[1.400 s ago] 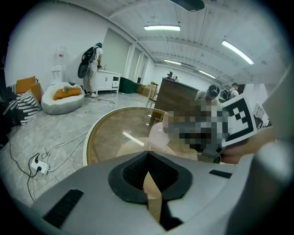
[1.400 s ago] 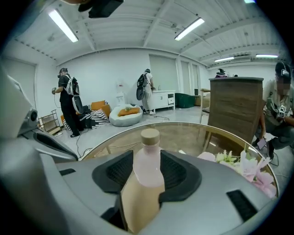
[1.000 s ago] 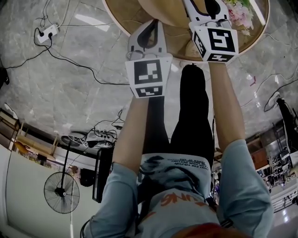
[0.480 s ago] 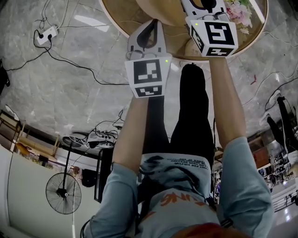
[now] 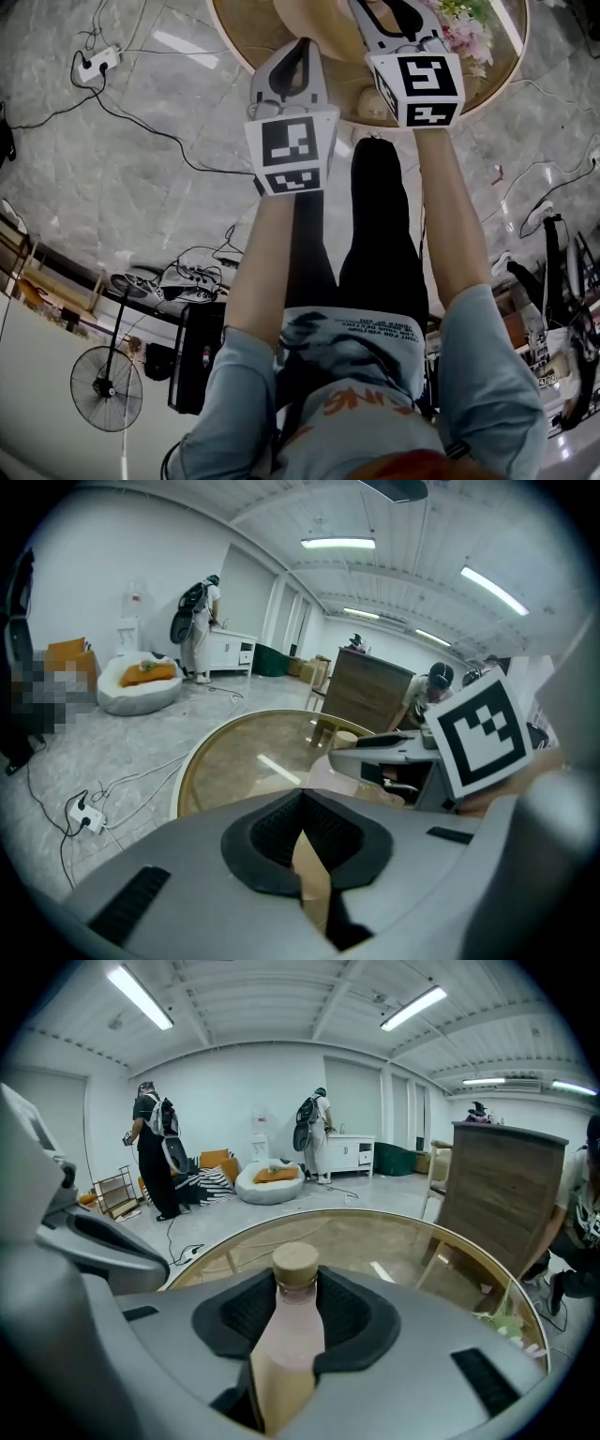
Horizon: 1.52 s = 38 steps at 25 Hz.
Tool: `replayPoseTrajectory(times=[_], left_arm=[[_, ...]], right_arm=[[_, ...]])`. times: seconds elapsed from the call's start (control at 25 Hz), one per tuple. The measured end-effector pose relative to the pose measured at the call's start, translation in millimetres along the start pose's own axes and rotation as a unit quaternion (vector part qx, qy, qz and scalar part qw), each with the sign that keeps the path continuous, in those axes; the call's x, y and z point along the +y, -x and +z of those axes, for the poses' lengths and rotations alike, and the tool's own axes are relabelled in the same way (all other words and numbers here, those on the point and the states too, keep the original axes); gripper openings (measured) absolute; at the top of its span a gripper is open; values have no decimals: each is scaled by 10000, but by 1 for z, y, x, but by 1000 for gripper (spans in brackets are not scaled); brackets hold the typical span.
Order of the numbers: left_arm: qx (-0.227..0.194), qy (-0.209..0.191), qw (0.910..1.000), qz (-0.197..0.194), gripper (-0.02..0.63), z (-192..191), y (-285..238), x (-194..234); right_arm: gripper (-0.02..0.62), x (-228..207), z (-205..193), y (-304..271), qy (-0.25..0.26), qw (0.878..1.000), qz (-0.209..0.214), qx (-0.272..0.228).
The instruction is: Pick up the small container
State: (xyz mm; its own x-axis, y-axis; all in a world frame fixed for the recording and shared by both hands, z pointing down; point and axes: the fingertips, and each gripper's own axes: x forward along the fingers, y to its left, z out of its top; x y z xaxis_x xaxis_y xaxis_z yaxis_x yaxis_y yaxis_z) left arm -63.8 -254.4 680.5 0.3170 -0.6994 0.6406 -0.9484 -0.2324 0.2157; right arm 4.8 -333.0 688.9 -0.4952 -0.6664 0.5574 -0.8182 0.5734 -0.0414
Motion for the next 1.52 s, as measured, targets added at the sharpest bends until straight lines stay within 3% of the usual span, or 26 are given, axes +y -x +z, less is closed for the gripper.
replayPoseTrajectory(times=[0.32, 0.56, 1.04, 1.32, 1.52], left_arm=[[-557, 189, 9975, 401, 23, 56, 29, -15], [-829, 235, 9938, 696, 23, 109, 80, -31], [-2000, 596, 9689, 1331, 23, 259, 215, -68], [-2504, 898, 9507, 1592, 23, 294, 279, -88], [-2709, 494, 9462, 1700, 23, 317, 305, -99]], right_arm=[[147, -12, 34, 61, -24, 9995, 294, -130], [146, -25, 87, 128, -81, 9990, 274, -339], [146, -20, 253, 243, 103, 9892, 632, -1315], [146, -13, 332, 315, 231, 9808, 580, -1849], [146, -10, 366, 344, 339, 9744, 583, -2145]])
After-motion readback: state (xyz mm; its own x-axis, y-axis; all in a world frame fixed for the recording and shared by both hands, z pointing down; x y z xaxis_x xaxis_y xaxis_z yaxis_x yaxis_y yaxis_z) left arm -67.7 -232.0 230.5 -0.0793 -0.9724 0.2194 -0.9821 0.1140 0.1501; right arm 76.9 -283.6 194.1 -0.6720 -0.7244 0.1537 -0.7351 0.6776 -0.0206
